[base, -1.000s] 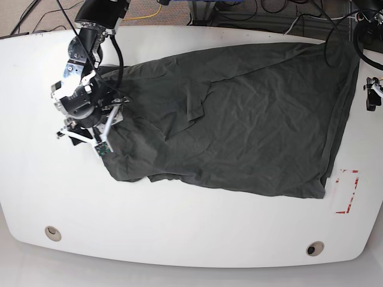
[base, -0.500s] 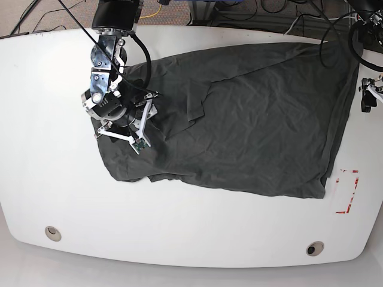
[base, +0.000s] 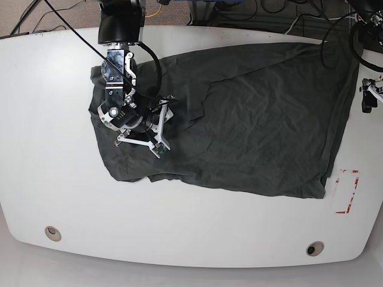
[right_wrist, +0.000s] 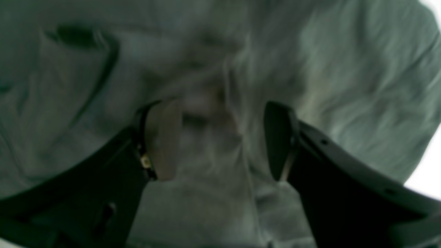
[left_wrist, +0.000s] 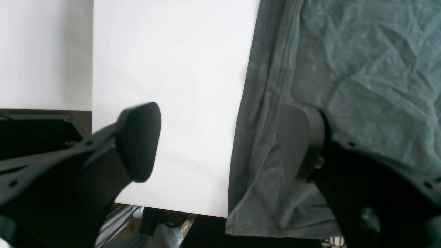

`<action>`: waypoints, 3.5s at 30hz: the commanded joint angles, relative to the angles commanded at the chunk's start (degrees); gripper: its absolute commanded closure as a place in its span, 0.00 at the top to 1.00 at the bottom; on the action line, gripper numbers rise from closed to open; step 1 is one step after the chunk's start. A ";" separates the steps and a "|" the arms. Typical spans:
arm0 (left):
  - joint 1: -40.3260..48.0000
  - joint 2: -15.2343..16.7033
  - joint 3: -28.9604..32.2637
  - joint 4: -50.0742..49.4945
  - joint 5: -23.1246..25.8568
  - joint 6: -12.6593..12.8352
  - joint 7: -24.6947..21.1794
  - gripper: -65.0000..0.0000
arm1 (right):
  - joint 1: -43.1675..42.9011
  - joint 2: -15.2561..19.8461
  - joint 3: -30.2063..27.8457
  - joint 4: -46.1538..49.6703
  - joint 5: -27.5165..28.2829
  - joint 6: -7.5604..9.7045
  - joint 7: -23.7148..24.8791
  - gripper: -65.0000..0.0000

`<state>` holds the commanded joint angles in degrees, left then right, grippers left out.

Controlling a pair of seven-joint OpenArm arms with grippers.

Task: Layout the t-shirt on the table in an organized manner, then fold the t-shirt properly
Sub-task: 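Move the right gripper onto the shirt corner and pinch it, then drag the pinched corner with the right gripper to smooth the shirt, then grasp the shirt edge with both grippers and pull it outward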

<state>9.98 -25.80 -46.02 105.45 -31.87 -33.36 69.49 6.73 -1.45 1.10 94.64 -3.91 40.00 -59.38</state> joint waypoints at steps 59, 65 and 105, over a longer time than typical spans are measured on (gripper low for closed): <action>-1.67 0.44 3.96 -0.18 0.09 0.00 -0.09 0.77 | -23.56 1.14 0.18 22.24 -0.18 0.00 -12.92 0.01; -1.67 1.67 4.66 -0.18 0.09 0.00 -0.09 0.77 | -23.65 1.23 0.26 22.15 -0.18 0.00 -12.75 0.05; 9.41 11.87 17.23 -2.02 18.99 0.00 -24.79 0.02 | -19.69 0.97 12.92 18.55 -0.09 0.00 -2.02 0.01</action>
<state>19.38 -13.93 -28.79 103.43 -12.88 -33.36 44.70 -12.97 -0.48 14.02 113.19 -4.00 40.00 -61.41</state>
